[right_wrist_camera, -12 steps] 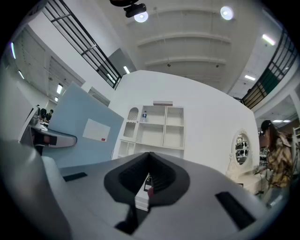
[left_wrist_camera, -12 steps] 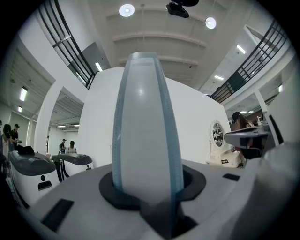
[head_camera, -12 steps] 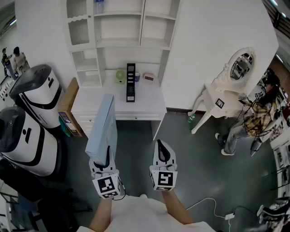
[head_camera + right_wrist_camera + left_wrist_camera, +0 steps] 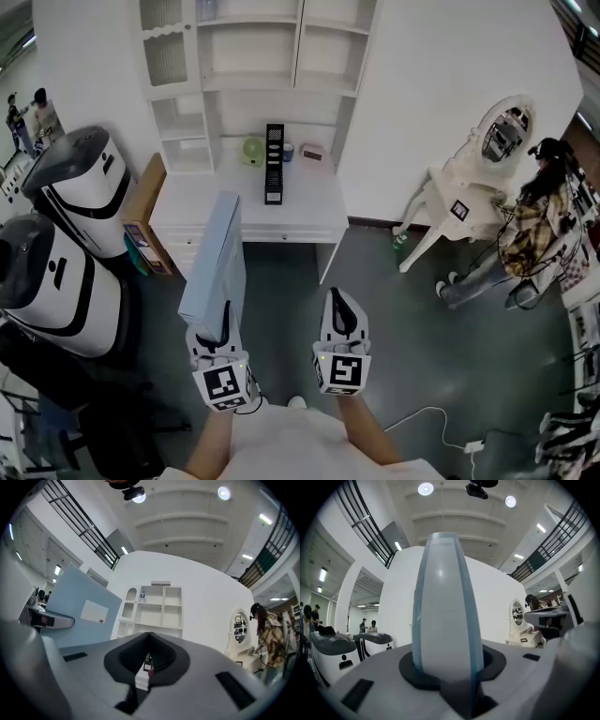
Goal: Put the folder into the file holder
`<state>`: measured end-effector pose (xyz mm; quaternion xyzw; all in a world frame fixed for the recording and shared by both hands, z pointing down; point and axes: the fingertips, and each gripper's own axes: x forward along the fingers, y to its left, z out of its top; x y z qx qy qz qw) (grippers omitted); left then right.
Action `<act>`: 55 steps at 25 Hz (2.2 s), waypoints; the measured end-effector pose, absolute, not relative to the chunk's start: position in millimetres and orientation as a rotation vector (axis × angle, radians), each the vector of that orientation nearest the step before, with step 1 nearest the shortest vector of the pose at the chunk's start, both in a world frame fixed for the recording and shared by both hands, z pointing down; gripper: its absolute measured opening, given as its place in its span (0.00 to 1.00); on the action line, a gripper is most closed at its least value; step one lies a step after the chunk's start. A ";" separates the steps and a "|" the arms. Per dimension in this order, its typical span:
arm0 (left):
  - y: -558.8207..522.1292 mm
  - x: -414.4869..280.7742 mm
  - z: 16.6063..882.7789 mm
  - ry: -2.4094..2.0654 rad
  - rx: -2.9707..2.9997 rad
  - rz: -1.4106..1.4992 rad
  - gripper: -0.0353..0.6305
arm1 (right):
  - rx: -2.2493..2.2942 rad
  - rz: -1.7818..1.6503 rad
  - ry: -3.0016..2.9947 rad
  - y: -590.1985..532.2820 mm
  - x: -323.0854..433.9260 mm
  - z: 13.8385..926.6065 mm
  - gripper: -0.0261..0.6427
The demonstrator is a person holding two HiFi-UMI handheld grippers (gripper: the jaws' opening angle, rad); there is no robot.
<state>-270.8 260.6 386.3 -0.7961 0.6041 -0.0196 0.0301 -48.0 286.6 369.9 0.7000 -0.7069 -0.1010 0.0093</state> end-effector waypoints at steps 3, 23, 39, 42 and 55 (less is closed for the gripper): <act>263.9 -267.3 386.9 1.865 -2.459 -0.066 0.27 | 2.179 -0.328 -2.195 290.5 -47.9 367.5 0.04; 236.6 -201.6 397.7 1.937 -2.396 -0.131 0.27 | 2.106 -0.253 -2.265 251.9 34.5 396.1 0.04; -0.7 -153.7 395.8 1.909 -2.415 -0.069 0.27 | 2.106 -0.302 -2.221 15.3 86.6 386.8 0.04; -48.0 -145.7 391.2 1.894 -2.420 -0.062 0.28 | 2.125 -0.319 -2.204 -30.5 93.4 381.6 0.04; -207.5 -102.6 386.6 1.992 -2.333 -0.065 0.28 | 2.035 -0.293 -2.284 -194.6 127.9 393.3 0.04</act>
